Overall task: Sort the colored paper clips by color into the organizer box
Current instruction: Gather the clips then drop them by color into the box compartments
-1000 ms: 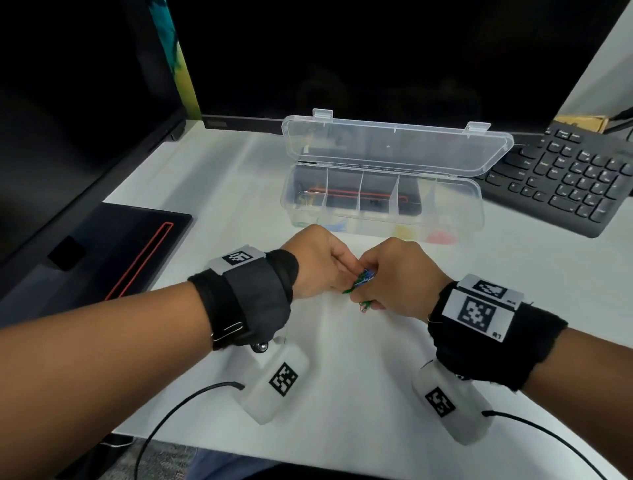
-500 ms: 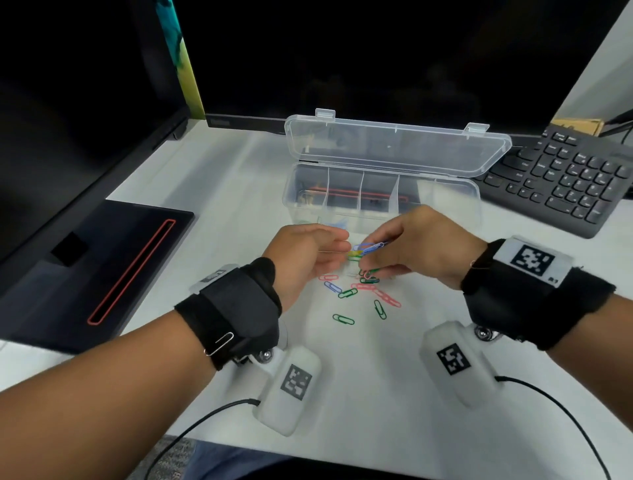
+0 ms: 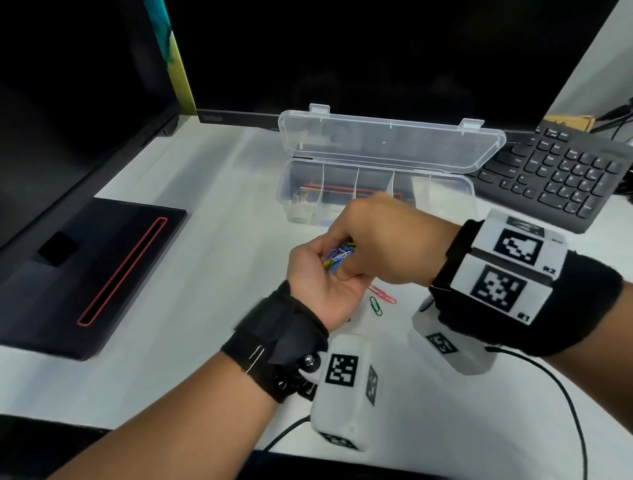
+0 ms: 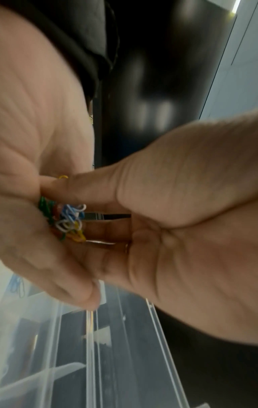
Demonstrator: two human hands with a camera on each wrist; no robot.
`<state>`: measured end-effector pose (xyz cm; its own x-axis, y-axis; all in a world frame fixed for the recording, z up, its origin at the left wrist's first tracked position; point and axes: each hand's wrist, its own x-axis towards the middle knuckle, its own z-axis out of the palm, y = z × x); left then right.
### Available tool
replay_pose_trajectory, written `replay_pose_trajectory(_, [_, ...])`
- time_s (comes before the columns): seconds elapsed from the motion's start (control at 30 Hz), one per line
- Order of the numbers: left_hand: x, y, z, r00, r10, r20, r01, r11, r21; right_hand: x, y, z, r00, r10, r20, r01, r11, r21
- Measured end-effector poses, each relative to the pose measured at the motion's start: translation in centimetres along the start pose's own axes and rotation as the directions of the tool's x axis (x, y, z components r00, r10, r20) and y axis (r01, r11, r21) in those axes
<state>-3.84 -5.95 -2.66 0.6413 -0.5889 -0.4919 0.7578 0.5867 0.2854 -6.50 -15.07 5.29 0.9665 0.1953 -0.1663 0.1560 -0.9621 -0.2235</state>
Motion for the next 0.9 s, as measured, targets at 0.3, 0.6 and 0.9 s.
replay_pose_trajectory(0.3, [0.6,1.1,0.8,0.998,0.07,0.003,-0.07,0.997,-0.022,-0.1,0.0,-0.8,0.994,0.02,-0.107,-0.015,0.998,0.053])
replay_pose_trajectory(0.6, [1.7,4.5,-1.9,0.996,0.085,0.003,-0.085,0.996,-0.038,-2.3,3.7,1.2,0.952,0.286,0.108,-0.285,0.958,-0.023])
replay_pose_trajectory(0.9, [2.1,4.4,-2.8,0.997,0.076,0.015,-0.076,0.997,-0.015,0.3,4.3,5.2,0.968,0.244,0.061,-0.251,0.959,0.129])
